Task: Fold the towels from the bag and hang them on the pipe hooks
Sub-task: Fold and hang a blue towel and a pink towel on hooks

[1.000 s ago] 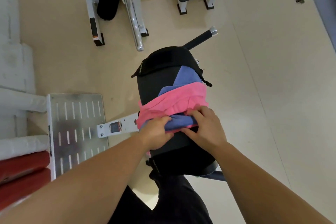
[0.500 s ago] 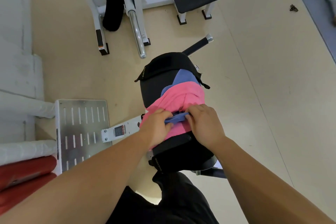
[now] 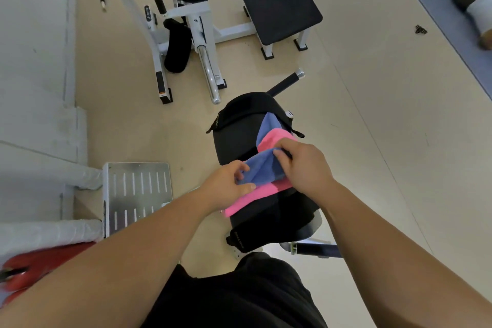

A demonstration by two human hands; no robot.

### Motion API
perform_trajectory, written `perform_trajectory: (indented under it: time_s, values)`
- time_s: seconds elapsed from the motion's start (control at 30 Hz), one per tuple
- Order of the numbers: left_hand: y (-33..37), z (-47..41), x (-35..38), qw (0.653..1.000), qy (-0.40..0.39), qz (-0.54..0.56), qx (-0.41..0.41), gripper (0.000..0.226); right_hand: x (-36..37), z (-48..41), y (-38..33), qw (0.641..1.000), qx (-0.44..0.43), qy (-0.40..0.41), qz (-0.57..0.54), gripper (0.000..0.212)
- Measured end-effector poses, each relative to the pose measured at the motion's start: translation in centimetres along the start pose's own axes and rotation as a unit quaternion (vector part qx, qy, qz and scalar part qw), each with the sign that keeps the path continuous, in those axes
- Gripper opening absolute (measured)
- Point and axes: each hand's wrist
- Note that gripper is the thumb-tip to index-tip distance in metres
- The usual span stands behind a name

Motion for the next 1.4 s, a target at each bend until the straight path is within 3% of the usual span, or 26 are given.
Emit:
perform_trajectory:
  time_s: [0.13, 0.27, 0.4, 0.43, 0.53, 0.63, 0.73, 0.83, 0.93, 1.07, 1.17, 1.3, 1.4]
  values:
    - [1.5, 0.4, -0.2, 0.999, 0.013, 0.002, 0.046, 0.057, -2.2, -0.3, -1.5, 0.998, 0.032, -0.025, 0.037, 0.016]
    - [3.7, 0.6, -0.1, 0.994, -0.002, 0.019, 0.111, 0.049, -4.0, 0.1, -2.8, 0.994, 0.017, -0.103, -0.036, 0.014]
    - [4.6, 0.6, 0.5, 0.995, 0.023, -0.011, 0.092, 0.013, -4.6, 0.4, -2.5, 0.992, 0.002, -0.089, -0.094, 0.008]
    - [4.6, 0.6, 0.5, 0.996, 0.042, -0.010, 0.084, 0.010, -4.8, 0.5, -2.1, 0.990, 0.005, -0.088, -0.107, 0.003]
    - [4.6, 0.5, -0.2, 0.994, 0.088, 0.051, 0.050, 0.012, -5.1, 1.1, -0.4, 0.983, 0.018, -0.145, -0.113, 0.039]
    - [4.1, 0.4, -1.2, 0.987, 0.119, 0.107, 0.019, 0.013, -4.0, 1.8, 1.8, 0.982, 0.043, -0.182, -0.002, 0.024]
    - [3.9, 0.7, -1.8, 0.986, 0.130, 0.107, 0.002, 0.016, -2.5, 2.5, 3.7, 0.982, 0.105, -0.154, 0.045, 0.011]
    - [3.8, 1.0, -2.4, 0.985, 0.143, 0.101, 0.000, 0.016, -2.0, 3.1, 4.5, 0.982, 0.160, -0.098, -0.023, 0.022]
    - [3.9, 1.7, -2.8, 0.987, 0.123, 0.100, -0.003, 0.008, -2.8, 3.3, 3.9, 0.986, 0.149, -0.034, -0.072, 0.024]
    - [4.0, 3.2, -3.5, 0.996, 0.090, 0.009, -0.003, 0.057, -4.9, 3.1, 1.0, 0.989, 0.080, -0.016, -0.124, 0.023]
    - [3.3, 3.5, -4.0, 0.990, 0.106, -0.091, 0.018, 0.077, -5.6, 2.1, -1.8, 0.988, 0.037, -0.037, -0.145, 0.021]
    - [2.7, 3.9, -4.6, 0.959, 0.195, -0.206, -0.022, 0.065, -5.9, 0.6, -5.4, 0.988, 0.015, -0.085, -0.127, 0.027]
    - [2.1, 5.0, -6.0, 0.939, 0.260, -0.215, -0.059, 0.048, -5.7, -0.4, -7.6, 0.986, -0.008, -0.120, -0.117, 0.025]
Point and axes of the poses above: each hand's wrist, its own z-axis away from the middle knuckle, its own x-axis out of the palm, y = z × x, and after that the axes turned 9 degrees about x, right-handed
